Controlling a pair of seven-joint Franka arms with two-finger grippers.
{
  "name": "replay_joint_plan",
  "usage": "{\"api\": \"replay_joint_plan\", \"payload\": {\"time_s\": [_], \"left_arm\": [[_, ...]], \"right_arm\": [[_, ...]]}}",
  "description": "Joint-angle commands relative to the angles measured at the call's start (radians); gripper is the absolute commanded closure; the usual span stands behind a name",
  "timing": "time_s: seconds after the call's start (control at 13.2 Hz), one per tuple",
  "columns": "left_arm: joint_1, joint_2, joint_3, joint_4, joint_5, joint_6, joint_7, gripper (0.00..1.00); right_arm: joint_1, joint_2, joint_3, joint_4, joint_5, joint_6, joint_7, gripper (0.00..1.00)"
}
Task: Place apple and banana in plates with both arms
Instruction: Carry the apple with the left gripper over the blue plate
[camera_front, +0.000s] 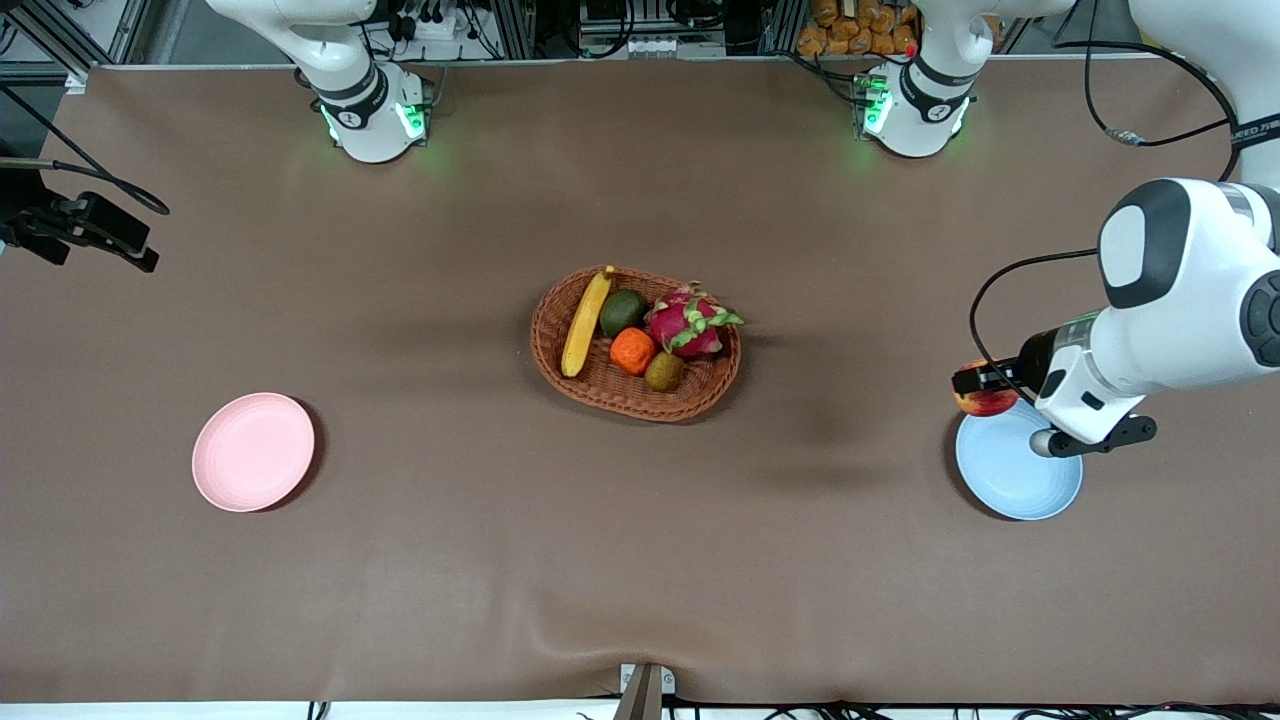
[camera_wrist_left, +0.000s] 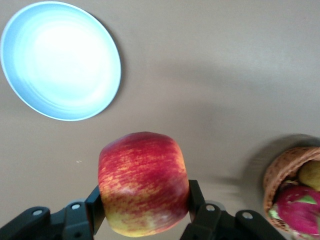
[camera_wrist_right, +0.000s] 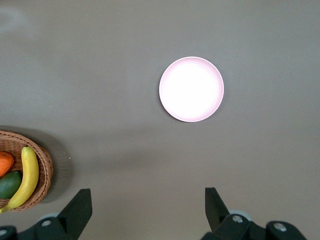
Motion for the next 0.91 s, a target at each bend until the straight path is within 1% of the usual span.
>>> {"api": "replay_joint_plan", "payload": {"time_s": [0.0,0.3,0.61,0.83], "left_arm": [[0.053,0.001,-0.008,-0.011,0.021,-0.015,0.085,1.0],[0.15,0.074,-0.009,-0.007,0.024,0.034,0.24,1.0],[0.198,0.179,-0.009,-0.003,0.015,0.132,0.341,1.0],[0.221,0.254,-0.011,-0.001,0.01,0.205,0.389,1.0]], "right_arm": [[0.007,0.017,0.005,0.023,0.016,-0.009,0.02,0.0],[0.045,0.058,0.011,0.023,0.018,-0.008,0.023,0.0],[0.103,0.114,0.011,0.023,0.021,0.02,0.023,0.0],[0.197,0.143,0.014,0.011,0.018,-0.018,0.023,0.0]]}}
